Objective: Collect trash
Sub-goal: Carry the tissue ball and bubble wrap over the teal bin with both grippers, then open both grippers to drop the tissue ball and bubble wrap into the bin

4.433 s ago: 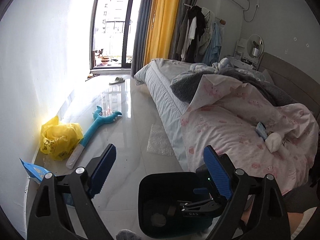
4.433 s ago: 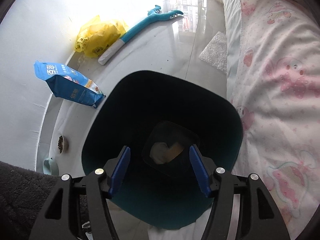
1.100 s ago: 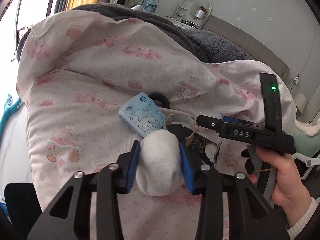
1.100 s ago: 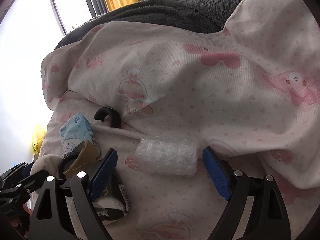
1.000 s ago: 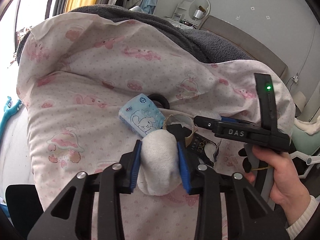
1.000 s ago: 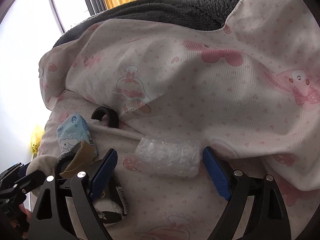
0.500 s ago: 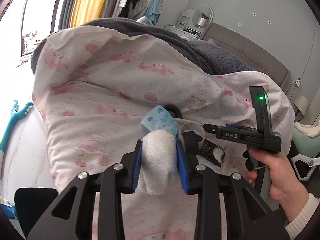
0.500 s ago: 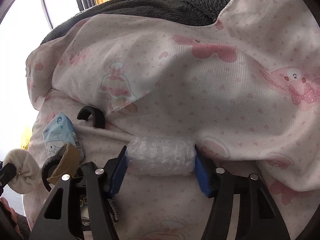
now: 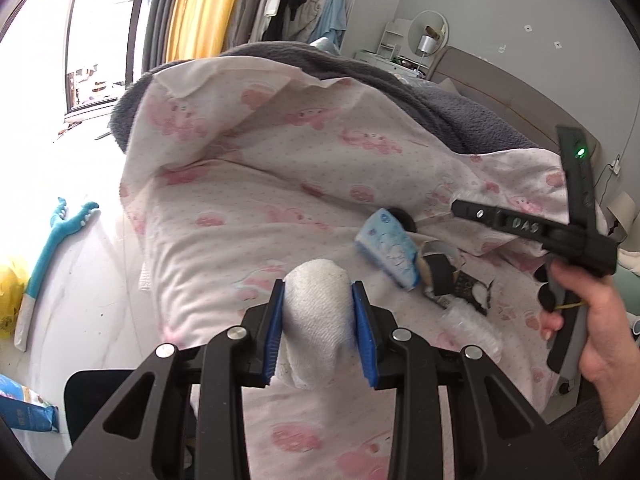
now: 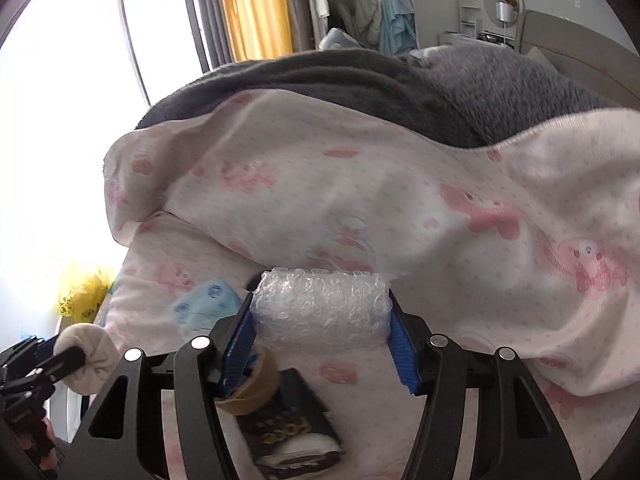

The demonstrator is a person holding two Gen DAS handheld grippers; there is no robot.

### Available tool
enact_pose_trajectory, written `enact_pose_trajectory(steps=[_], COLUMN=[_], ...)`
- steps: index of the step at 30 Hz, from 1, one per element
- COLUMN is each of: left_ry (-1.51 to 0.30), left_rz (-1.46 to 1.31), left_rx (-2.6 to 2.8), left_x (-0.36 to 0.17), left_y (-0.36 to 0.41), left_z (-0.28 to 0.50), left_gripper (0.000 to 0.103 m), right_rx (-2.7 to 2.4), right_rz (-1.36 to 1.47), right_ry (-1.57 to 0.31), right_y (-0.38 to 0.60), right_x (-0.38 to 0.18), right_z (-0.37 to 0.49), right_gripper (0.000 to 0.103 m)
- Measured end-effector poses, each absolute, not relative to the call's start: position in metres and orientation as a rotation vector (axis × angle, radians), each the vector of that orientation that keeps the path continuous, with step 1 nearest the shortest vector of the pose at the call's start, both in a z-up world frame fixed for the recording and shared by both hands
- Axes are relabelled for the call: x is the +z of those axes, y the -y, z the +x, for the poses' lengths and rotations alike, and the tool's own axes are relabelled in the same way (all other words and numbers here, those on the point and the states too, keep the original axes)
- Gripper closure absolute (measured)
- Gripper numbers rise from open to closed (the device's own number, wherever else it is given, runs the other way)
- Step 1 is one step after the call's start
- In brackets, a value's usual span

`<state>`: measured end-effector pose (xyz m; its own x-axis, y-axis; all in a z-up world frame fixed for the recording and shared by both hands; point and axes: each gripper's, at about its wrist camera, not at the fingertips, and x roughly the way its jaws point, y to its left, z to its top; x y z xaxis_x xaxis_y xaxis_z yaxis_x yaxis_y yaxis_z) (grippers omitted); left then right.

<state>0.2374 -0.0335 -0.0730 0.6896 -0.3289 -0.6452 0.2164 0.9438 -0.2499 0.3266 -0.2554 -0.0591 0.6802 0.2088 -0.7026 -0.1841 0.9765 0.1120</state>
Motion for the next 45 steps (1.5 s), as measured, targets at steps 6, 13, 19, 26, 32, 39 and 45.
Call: enact_pose_trajectory(steps=[6, 13, 19, 26, 32, 39, 45], left_ry=[-0.77, -0.815, -0.835, -0.876, -0.933, -1.022, -1.117], left_rz=[-0.142, -0.143, -0.152, -0.181, -0.139, -0.161, -0.208], left_rx=[-0.258, -0.197, -0.14, -0.134, -0.103, -0.02, 0.01], left_x=[-0.077, -0.089, -0.101, -0.119, -0.132, -0.154, -0.175], left_y=[0.013, -0.016, -0.045, -0.074, -0.09, -0.125, -0.152], left_z=[0.231, 0.224, 0.216, 0.206, 0.198, 0.188, 0.177], left_gripper=[0.068, 0.068, 0.072, 0.094, 0.097, 0.098, 0.097], right_rx=[0.298, 0.413, 0.494, 0.584, 0.622, 0.692, 0.739], right_rz=[0.014, -0.029, -0.052, -0.039, -0.057, -0.099, -0.145], right_ry=[-0.746, -0.71, -0.717, -0.746, -0.788, -0.844, -0.915], right_y=[0.22, 0.175, 0.13, 0.083, 0.054, 0.01, -0.03], right_x=[-0.036, -0.017, -0.014, -0.016, -0.023, -0.037, -0.062], right_z=[0.319, 0.3, 0.287, 0.275, 0.268, 0.257, 0.248], right_gripper=[0.042, 0.042, 0.042, 0.042, 0.042, 0.042, 0.042])
